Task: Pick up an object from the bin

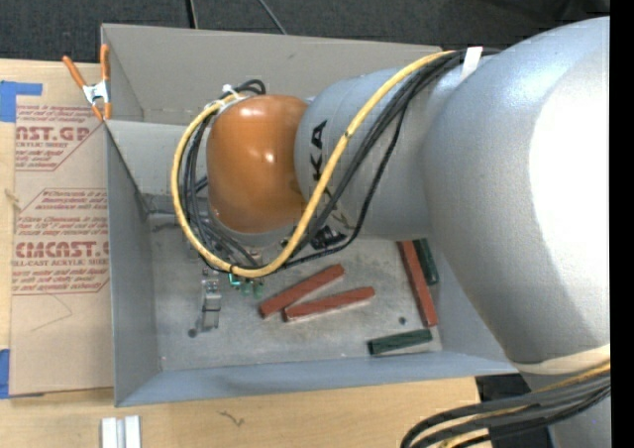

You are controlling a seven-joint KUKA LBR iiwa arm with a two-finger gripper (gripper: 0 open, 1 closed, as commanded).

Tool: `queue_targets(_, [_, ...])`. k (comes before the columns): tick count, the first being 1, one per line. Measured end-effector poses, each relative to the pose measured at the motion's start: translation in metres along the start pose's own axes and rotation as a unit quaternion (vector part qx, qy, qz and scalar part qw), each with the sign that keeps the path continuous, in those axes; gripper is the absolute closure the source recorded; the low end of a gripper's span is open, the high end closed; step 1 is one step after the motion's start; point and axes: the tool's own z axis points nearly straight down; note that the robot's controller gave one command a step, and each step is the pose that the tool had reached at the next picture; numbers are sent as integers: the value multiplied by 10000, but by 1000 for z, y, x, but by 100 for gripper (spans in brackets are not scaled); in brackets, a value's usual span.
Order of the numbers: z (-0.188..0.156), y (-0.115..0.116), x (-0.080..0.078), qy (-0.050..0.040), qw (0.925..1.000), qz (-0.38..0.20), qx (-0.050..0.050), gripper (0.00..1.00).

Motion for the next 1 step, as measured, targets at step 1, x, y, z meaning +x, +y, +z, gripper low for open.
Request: queue_targets(1, [73, -114, -30, -20, 9994, -354, 16, 0])
